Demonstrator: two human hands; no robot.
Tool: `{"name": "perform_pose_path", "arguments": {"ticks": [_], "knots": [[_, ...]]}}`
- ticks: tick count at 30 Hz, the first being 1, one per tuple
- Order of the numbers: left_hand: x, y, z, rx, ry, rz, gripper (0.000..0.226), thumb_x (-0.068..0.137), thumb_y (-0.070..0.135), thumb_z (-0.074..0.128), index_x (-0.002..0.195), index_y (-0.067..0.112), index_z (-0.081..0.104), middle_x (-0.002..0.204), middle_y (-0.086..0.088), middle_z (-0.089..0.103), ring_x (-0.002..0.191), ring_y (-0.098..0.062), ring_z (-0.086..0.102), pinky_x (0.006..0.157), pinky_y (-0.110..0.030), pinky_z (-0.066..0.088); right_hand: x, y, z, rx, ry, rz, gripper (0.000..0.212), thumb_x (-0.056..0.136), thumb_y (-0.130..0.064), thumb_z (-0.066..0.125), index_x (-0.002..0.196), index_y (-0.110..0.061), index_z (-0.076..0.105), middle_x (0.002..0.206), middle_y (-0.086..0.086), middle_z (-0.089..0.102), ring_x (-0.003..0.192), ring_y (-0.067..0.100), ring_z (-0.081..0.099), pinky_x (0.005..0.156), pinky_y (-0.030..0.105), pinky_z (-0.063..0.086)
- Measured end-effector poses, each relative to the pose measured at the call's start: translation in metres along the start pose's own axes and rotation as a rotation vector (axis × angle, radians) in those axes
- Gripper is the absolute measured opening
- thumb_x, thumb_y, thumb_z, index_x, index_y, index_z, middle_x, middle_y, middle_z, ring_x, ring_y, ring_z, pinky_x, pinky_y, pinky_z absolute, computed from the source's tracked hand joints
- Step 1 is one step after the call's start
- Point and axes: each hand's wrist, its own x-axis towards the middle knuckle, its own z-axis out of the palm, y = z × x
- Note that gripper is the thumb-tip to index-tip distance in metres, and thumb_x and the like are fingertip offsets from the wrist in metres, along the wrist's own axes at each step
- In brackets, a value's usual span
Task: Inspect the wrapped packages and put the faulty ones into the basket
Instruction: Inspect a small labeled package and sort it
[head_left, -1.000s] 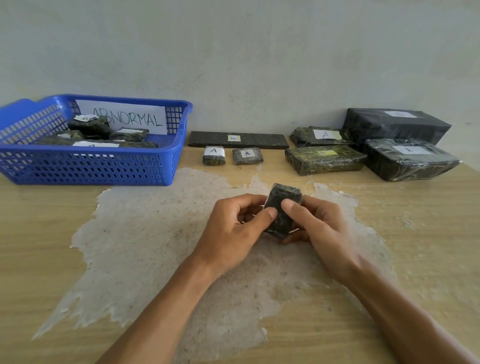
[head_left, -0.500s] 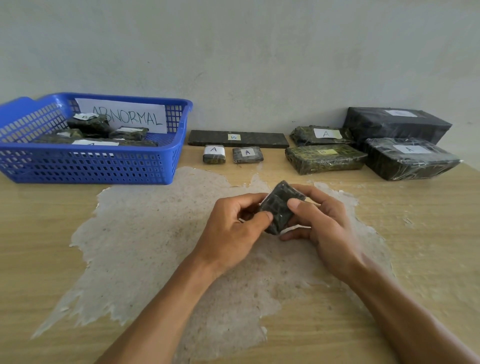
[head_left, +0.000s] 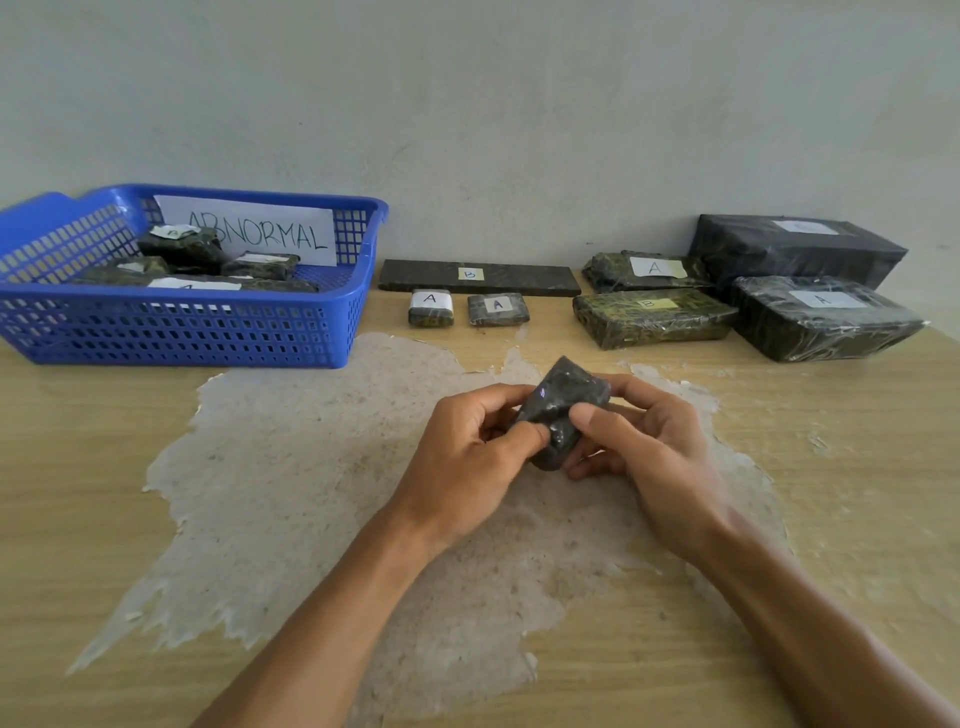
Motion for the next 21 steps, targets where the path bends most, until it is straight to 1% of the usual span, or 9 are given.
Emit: {"name": "perform_pose_path", "arguments": {"ticks": [2, 4, 7, 10, 12, 13, 15, 16, 21], "knots": [[0.0005, 0.0013, -0.0015, -0.064, 0.016, -0.024, 0.029, 0.1, 0.004, 0.048, 0.098, 0.013, 0.075, 0.086, -0.019, 0.071, 0.073, -0.015, 0.062, 0.06, -0.021, 0.048, 0.0006, -0.0003, -0.0026, 0.043, -0.058, 0.016, 0.039, 0.085, -0.025, 0.064, 0.122, -0.014, 0.065, 0.097, 0.018, 0.076, 0.083, 0.034, 0.071, 0.068, 0.041, 0.06], [0.0006, 0.0029, -0.0025, -0.106, 0.02, -0.05, 0.036, 0.103, 0.006, 0.039, 0.099, 0.005, 0.074, 0.083, -0.025, 0.068, 0.071, -0.018, 0.061, 0.056, -0.023, 0.047, 0.001, -0.0001, -0.0048, 0.066, -0.098, -0.002, 0.045, 0.086, -0.022, 0.059, 0.131, -0.02, 0.062, 0.106, 0.016, 0.075, 0.093, 0.032, 0.072, 0.072, 0.042, 0.06], [0.0008, 0.0019, -0.0026, -0.065, 0.015, -0.052, 0.041, 0.105, 0.012, 0.035, 0.093, -0.006, 0.07, 0.069, -0.014, 0.064, 0.064, -0.016, 0.059, 0.052, -0.024, 0.045, -0.0006, 0.0, -0.0025, 0.046, -0.105, -0.052, 0.042, 0.086, -0.015, 0.057, 0.128, -0.018, 0.065, 0.106, 0.014, 0.076, 0.095, 0.028, 0.073, 0.074, 0.038, 0.062], [0.001, 0.0003, -0.0019, -0.059, 0.029, -0.028, 0.043, 0.108, 0.029, 0.039, 0.099, 0.001, 0.07, 0.073, -0.012, 0.065, 0.065, -0.016, 0.061, 0.054, -0.026, 0.046, -0.0018, -0.0004, 0.0004, 0.012, -0.034, -0.083, 0.025, 0.092, -0.006, 0.061, 0.114, -0.011, 0.07, 0.098, 0.011, 0.077, 0.089, 0.024, 0.074, 0.07, 0.033, 0.062], [0.0001, 0.0013, -0.0018, -0.074, 0.015, -0.013, 0.037, 0.102, 0.039, 0.047, 0.105, 0.011, 0.07, 0.075, -0.009, 0.068, 0.066, -0.013, 0.063, 0.056, -0.026, 0.047, -0.0018, -0.0003, 0.0002, -0.014, 0.022, -0.098, 0.02, 0.097, 0.004, 0.058, 0.108, -0.008, 0.07, 0.093, 0.01, 0.078, 0.085, 0.022, 0.075, 0.069, 0.032, 0.062], [-0.0004, 0.0018, -0.0016, -0.077, 0.008, -0.012, 0.032, 0.098, 0.038, 0.051, 0.106, 0.014, 0.07, 0.075, -0.007, 0.069, 0.066, -0.011, 0.063, 0.056, -0.024, 0.048, -0.0017, -0.0006, 0.0, -0.022, 0.046, -0.099, 0.021, 0.097, 0.006, 0.056, 0.106, -0.006, 0.07, 0.091, 0.01, 0.078, 0.083, 0.023, 0.075, 0.069, 0.031, 0.062], [0.0001, 0.0011, -0.0006, -0.074, 0.001, -0.013, 0.019, 0.1, 0.024, 0.057, 0.109, 0.013, 0.069, 0.075, -0.003, 0.069, 0.066, -0.008, 0.063, 0.056, -0.021, 0.049, -0.0018, -0.0012, 0.0003, -0.04, 0.076, -0.104, 0.02, 0.097, 0.006, 0.056, 0.105, -0.005, 0.07, 0.09, 0.01, 0.078, 0.082, 0.024, 0.075, 0.069, 0.031, 0.062], [0.0004, -0.0002, -0.0002, -0.059, 0.003, -0.014, 0.017, 0.101, 0.016, 0.056, 0.111, 0.011, 0.069, 0.077, -0.003, 0.069, 0.067, -0.008, 0.064, 0.057, -0.02, 0.049, -0.0018, -0.0009, 0.0007, -0.053, 0.082, -0.106, 0.02, 0.097, 0.006, 0.056, 0.106, -0.005, 0.07, 0.09, 0.009, 0.079, 0.083, 0.024, 0.075, 0.069, 0.031, 0.062], [0.001, -0.0039, -0.0019, -0.009, 0.017, -0.012, 0.023, 0.104, 0.009, 0.047, 0.109, 0.009, 0.069, 0.084, -0.009, 0.069, 0.069, -0.008, 0.063, 0.055, -0.02, 0.048, -0.0038, -0.0038, 0.0028, -0.064, 0.069, -0.082, 0.017, 0.096, 0.0, 0.061, 0.108, -0.008, 0.07, 0.092, 0.005, 0.079, 0.086, 0.024, 0.076, 0.071, 0.035, 0.063]]}}
